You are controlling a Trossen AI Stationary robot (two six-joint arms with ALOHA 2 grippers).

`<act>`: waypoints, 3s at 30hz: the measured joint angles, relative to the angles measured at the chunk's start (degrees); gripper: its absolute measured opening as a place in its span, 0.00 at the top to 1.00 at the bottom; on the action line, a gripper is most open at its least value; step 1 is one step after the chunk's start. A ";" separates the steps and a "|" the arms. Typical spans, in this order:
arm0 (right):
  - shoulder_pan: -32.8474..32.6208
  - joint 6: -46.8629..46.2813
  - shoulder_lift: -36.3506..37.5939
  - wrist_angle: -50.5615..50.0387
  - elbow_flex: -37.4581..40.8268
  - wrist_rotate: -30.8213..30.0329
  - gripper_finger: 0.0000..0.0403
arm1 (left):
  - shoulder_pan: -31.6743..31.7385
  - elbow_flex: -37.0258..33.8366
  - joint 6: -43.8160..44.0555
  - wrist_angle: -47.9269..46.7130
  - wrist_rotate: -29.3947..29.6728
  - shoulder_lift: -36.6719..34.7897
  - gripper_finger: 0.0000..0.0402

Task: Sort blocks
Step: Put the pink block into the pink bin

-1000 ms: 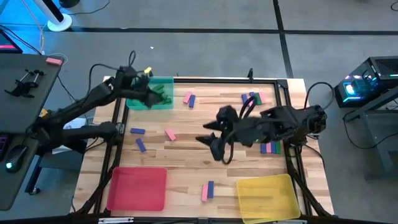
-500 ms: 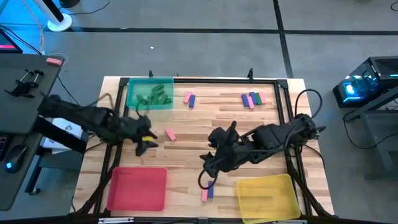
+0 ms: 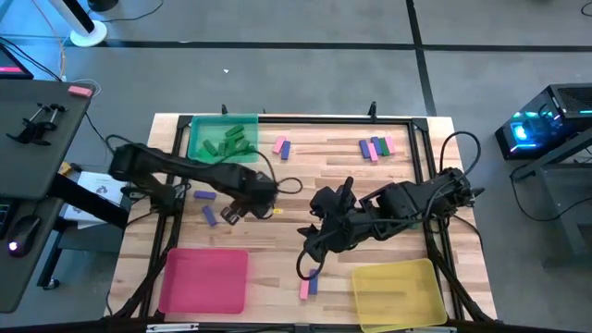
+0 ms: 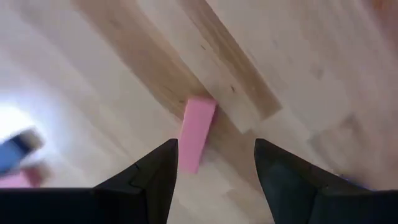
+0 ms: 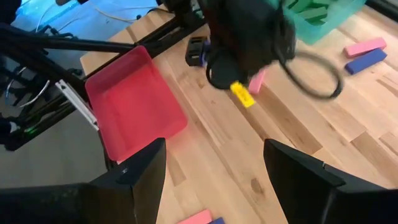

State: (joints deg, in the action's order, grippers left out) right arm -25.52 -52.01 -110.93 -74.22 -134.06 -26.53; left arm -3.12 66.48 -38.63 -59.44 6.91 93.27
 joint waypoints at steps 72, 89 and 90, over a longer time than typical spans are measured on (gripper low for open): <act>-1.35 7.82 0.02 3.08 -0.02 -2.74 0.40 | 10.78 -12.31 24.60 11.57 -10.31 2.23 0.87; -10.59 5.99 1.36 2.01 -0.94 -15.91 0.40 | -12.23 -9.11 61.75 21.13 -8.43 -41.07 0.87; -10.47 5.99 1.48 1.99 -0.94 -16.29 0.40 | -16.46 -9.05 64.69 20.83 -7.01 -41.14 0.87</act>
State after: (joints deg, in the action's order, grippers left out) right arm -35.99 -46.02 -109.46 -72.23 -135.00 -42.83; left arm -19.58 57.43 26.06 -38.61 -0.11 52.12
